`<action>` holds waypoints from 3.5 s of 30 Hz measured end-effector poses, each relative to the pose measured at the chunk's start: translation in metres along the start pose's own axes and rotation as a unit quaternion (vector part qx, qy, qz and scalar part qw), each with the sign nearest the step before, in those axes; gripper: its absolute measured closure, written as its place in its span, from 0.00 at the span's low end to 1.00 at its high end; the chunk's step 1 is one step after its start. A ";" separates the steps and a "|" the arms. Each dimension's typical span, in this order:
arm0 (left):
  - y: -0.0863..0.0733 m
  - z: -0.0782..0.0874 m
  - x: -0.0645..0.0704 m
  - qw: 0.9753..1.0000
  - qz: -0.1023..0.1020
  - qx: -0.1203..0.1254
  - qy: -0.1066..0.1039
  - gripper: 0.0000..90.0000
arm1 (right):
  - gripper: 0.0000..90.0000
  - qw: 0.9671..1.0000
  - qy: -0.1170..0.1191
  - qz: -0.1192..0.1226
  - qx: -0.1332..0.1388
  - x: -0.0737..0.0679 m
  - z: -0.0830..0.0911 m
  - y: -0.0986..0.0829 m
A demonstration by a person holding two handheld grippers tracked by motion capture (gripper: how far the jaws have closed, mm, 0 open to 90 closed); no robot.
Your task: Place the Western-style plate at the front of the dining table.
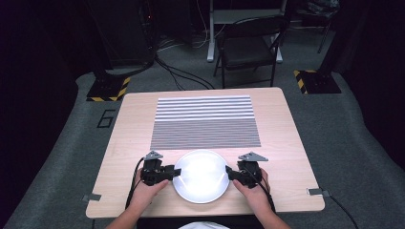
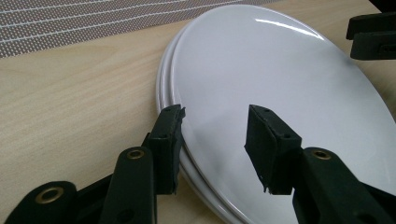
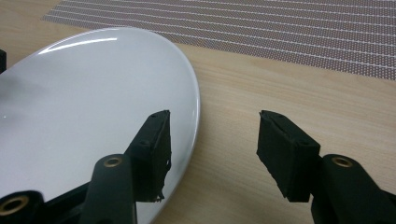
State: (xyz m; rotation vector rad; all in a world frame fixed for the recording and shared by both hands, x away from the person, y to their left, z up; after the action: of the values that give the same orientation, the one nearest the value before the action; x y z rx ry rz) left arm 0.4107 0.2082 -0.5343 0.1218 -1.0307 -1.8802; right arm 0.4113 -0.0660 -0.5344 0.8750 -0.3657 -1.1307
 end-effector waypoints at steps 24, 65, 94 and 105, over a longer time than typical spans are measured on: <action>-0.001 -0.003 0.006 0.999 -0.041 -0.006 0.010 0.61 | 0.49 0.997 0.049 -0.017 -0.055 -0.017 -0.011 -0.017; 0.004 -0.034 0.025 0.998 -0.016 0.003 -0.065 0.59 | 0.51 0.999 0.003 -0.035 -0.010 0.013 -0.006 0.010; 0.004 -0.039 0.031 0.997 -0.022 -0.017 -0.067 0.58 | 0.51 0.998 -0.017 -0.051 -0.038 0.009 0.050 -0.025; 0.003 -0.040 0.032 0.997 -0.020 -0.018 -0.065 0.58 | 0.63 0.997 -0.015 -0.066 -0.028 0.006 0.051 -0.031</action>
State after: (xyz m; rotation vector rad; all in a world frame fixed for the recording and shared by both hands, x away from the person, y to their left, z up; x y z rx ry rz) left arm 0.4145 0.1592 -0.5472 -0.0019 -1.0882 -1.9644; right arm 0.3607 -0.0971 -0.5274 0.8429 -0.3014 -1.2710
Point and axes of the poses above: each handheld gripper's, and its own axes: z roughly backward along the jaws, y roughly out of its top, x roughly to its right, the point moved 6 cm from there along -z, roughly forward along the jaws
